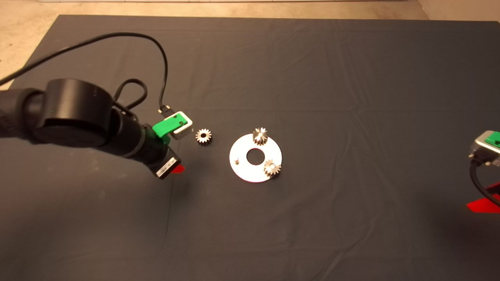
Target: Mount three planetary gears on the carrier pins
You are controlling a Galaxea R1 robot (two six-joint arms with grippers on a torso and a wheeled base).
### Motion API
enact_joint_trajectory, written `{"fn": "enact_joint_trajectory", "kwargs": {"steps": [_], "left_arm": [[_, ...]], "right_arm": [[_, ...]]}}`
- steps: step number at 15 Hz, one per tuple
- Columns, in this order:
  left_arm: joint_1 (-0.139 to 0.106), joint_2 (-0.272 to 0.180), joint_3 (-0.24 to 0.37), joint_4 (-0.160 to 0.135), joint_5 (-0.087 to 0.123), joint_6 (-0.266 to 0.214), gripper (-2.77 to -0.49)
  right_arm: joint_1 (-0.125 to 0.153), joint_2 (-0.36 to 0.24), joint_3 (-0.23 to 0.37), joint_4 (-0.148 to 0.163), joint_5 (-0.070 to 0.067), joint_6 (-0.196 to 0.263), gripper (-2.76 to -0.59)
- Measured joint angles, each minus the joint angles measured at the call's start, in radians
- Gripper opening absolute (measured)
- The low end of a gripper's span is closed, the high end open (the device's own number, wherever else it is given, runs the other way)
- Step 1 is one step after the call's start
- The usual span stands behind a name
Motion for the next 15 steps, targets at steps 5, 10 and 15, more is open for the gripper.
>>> {"fn": "enact_joint_trajectory", "kwargs": {"steps": [5, 10, 15], "left_arm": [[0.068, 0.116, -0.145, -0.002, -0.077, 0.074, -1.77], [0.068, 0.136, -0.185, 0.000, -0.087, 0.111, -1.77], [0.067, 0.142, -0.221, 0.001, -0.089, 0.159, -1.77]], "right_arm": [[0.002, 0.009, 0.001, 0.001, 0.003, 0.000, -2.17], [0.002, 0.014, 0.001, 0.001, 0.003, -0.001, -2.17], [0.002, 0.016, 0.001, 0.002, 0.003, -0.001, -2.17]]}}
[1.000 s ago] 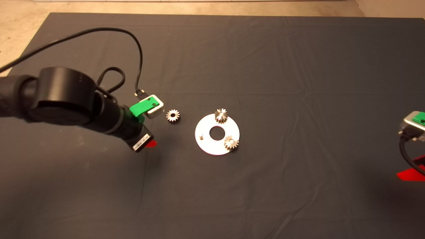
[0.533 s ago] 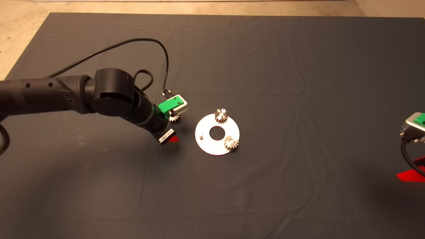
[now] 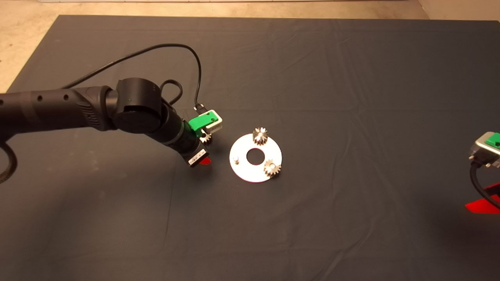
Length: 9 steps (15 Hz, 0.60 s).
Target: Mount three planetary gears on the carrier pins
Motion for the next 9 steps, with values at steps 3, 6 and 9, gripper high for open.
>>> {"fn": "enact_joint_trajectory", "kwargs": {"steps": [3, 6, 9], "left_arm": [[-0.005, 0.003, -0.051, 0.001, 0.003, 0.041, -1.77], [-0.007, 0.010, -0.068, 0.001, 0.001, 0.061, -1.77], [-0.007, 0.010, -0.073, 0.001, 0.001, 0.063, -1.77]], "right_arm": [[0.000, 0.001, 0.000, 0.001, 0.001, 0.000, -2.17], [0.000, 0.009, 0.000, 0.002, 0.000, 0.000, -2.17], [0.000, 0.010, 0.000, 0.004, 0.001, 0.000, -2.17]]}}
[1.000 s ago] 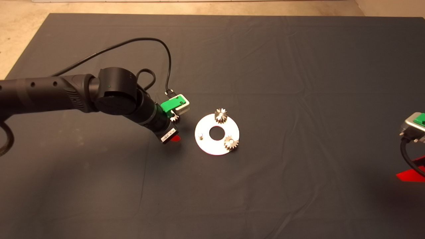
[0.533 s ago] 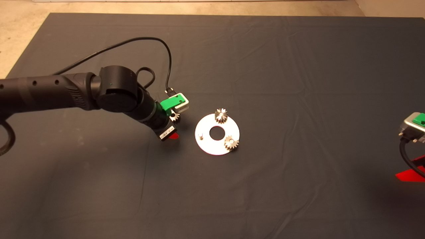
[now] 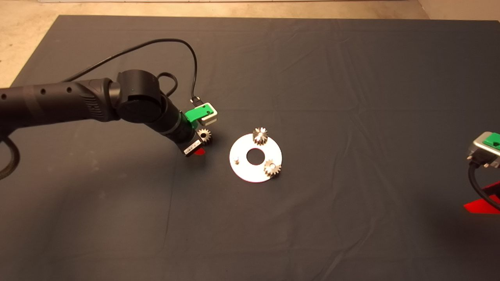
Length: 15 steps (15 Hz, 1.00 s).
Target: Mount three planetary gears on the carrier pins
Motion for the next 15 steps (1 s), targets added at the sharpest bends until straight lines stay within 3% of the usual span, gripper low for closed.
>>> {"fn": "enact_joint_trajectory", "kwargs": {"steps": [6, 15], "left_arm": [[0.000, 0.055, -0.048, 0.002, 0.003, 0.011, -1.77], [-0.006, 0.064, -0.080, 0.002, -0.001, 0.031, -1.77]], "right_arm": [[0.000, 0.001, 0.000, 0.001, -0.001, 0.000, -2.17], [-0.002, 0.035, -0.006, 0.001, 0.000, 0.000, -2.17]]}}
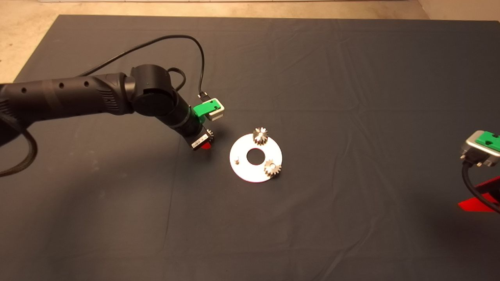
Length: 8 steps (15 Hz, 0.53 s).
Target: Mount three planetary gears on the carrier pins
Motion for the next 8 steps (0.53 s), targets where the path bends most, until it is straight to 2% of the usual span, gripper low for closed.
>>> {"fn": "enact_joint_trajectory", "kwargs": {"steps": [2, 7, 8], "left_arm": [[0.000, 0.001, -0.007, 0.000, -0.004, 0.000, -1.77], [0.000, 0.001, -0.007, 0.000, -0.048, 0.000, -1.94], [0.000, 0.001, -0.007, 0.000, -0.049, 0.000, -2.02]], "right_arm": [[0.000, 0.000, 0.000, 0.000, 0.000, 0.000, -2.17], [0.000, 0.000, 0.000, 0.000, 0.000, 0.000, -2.17], [0.000, 0.000, 0.000, 0.000, 0.000, 0.000, -2.17]]}}
